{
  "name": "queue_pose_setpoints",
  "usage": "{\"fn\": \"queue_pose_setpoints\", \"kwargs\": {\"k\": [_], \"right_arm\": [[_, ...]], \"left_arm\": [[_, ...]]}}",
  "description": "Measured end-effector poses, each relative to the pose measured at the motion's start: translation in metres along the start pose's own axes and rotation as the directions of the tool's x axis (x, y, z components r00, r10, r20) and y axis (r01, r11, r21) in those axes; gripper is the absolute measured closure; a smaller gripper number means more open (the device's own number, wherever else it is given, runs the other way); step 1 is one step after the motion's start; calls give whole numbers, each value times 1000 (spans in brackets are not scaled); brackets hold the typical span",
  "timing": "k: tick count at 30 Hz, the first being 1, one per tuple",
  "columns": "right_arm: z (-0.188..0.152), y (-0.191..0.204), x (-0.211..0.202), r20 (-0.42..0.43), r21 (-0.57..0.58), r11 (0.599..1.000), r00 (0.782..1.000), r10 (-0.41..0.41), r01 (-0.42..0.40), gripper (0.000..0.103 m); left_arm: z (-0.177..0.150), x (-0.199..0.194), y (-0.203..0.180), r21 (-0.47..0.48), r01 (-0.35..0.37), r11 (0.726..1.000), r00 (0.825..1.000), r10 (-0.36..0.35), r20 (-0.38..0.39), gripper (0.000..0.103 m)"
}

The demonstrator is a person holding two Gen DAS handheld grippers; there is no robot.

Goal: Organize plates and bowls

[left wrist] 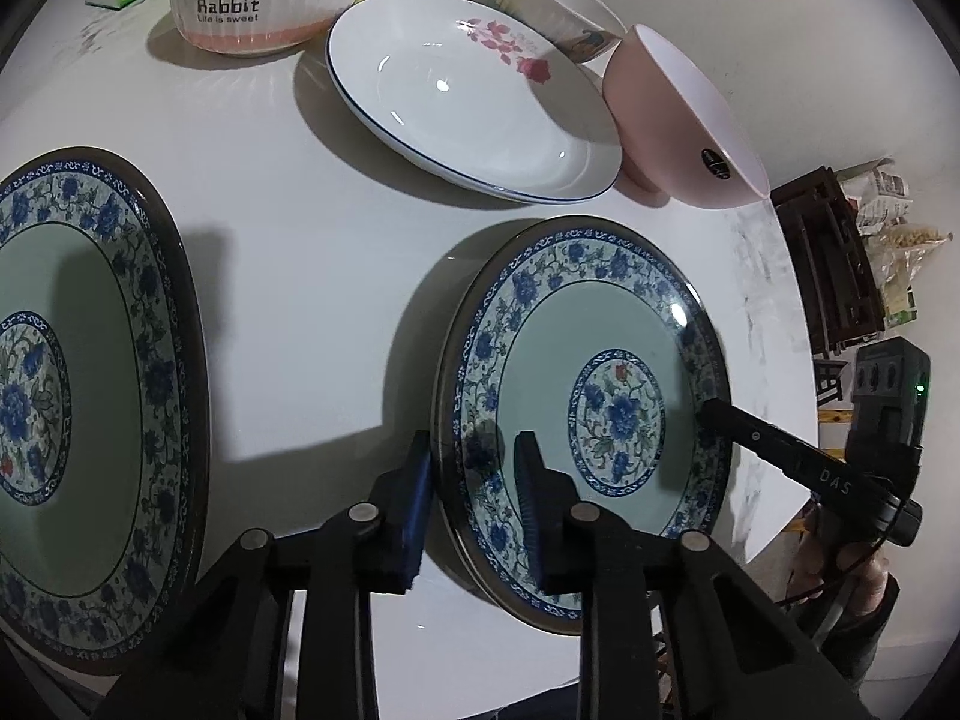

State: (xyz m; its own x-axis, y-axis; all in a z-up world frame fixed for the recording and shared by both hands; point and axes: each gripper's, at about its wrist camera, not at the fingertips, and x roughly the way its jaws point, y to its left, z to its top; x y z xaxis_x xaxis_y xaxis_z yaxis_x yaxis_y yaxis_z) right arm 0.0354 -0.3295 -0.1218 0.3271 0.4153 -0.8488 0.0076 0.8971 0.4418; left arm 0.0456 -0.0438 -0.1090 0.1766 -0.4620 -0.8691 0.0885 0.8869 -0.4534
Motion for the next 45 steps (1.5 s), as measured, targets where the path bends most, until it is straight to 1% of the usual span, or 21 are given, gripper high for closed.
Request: {"fn": "queue_pose_setpoints", "kwargs": {"k": [1,6,12,18,24,30,36,45], "right_arm": [[0,0,0,4,5,1000,1000,0,0,86],[-2,2,0,15,14,1000,1000,-20,20,86],[-4,10,-5,24,7,1000,999,-27,27,86],[-2,23,-10,31,-12,1000,999,-26,27,86],[1,48,-10,31,-48,999,999,-17,18,86],[7,82,0,21,-92,996,1000,6,-4,86],[15,128,19,-4,-154,988,1000,25,-26,86],[19,197,56,-69,-232,970,996,52,-67,86]], "left_arm": [[0,0,0,5,-12,1000,1000,12,6,89],[-2,-1,-1,32,-40,999,999,39,17,88],[-5,-10,-1,46,-53,998,998,51,41,88],[-6,-21,1,38,-57,998,997,55,59,88],[-8,-39,11,19,-69,997,994,67,88,88],[-9,-63,35,-18,-89,996,987,90,132,88],[-9,-91,69,-71,-119,990,977,129,172,87],[-13,-128,129,-168,-159,973,957,194,215,87]]}}
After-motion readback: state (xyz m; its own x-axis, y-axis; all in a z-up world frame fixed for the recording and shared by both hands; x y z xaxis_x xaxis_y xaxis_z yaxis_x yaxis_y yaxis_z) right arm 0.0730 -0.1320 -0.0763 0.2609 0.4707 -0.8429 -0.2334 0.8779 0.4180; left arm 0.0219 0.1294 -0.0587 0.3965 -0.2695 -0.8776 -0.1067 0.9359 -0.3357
